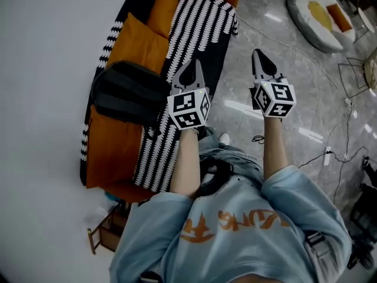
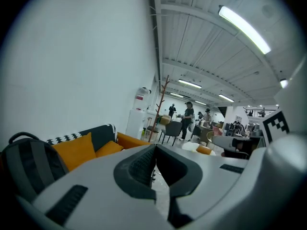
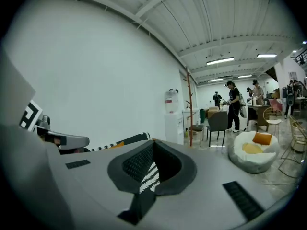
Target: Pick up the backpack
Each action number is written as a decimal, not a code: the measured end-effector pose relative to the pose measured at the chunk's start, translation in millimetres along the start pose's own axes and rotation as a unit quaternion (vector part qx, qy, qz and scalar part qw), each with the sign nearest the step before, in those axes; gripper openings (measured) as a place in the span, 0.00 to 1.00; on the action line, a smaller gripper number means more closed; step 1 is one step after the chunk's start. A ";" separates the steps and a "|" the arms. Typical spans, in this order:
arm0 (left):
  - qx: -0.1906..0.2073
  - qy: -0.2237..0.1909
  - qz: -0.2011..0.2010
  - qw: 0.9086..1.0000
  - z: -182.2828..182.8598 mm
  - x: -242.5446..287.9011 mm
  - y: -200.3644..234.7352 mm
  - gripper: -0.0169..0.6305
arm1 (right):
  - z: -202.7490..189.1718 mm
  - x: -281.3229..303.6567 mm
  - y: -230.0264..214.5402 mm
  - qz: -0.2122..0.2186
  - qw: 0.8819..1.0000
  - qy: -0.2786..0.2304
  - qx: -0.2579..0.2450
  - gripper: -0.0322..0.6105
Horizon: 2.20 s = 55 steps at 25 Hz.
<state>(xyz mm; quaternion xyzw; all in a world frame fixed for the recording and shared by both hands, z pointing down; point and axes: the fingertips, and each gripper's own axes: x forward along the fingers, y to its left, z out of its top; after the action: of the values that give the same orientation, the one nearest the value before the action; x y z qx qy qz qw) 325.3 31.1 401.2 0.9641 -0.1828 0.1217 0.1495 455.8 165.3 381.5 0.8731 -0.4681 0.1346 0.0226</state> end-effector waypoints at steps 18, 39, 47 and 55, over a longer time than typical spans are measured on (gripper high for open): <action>-0.190 -0.147 0.217 0.946 7.8 -162.6 256.6 0.06 | -0.5 113.5 322.1 0.307 0.943 0.040 -0.123 0.05; -0.230 -0.121 0.354 0.898 -59.1 -248.5 334.1 0.06 | -67.2 118.1 471.2 0.476 0.859 0.107 -0.154 0.05; -0.291 -0.108 0.373 0.874 -87.3 -229.6 369.9 0.06 | -107.7 152.6 475.1 0.506 0.832 0.156 -0.164 0.05; -0.312 -0.070 0.380 0.868 -115.1 -209.4 392.5 0.06 | -147.5 186.3 479.6 0.519 0.815 0.200 -0.164 0.05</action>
<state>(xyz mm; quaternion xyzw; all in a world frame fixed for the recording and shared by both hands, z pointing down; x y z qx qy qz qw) -37.2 -213.2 542.9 0.7288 -0.5738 0.0381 0.3716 127.2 -230.3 529.6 0.4380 -0.8520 0.2188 0.1853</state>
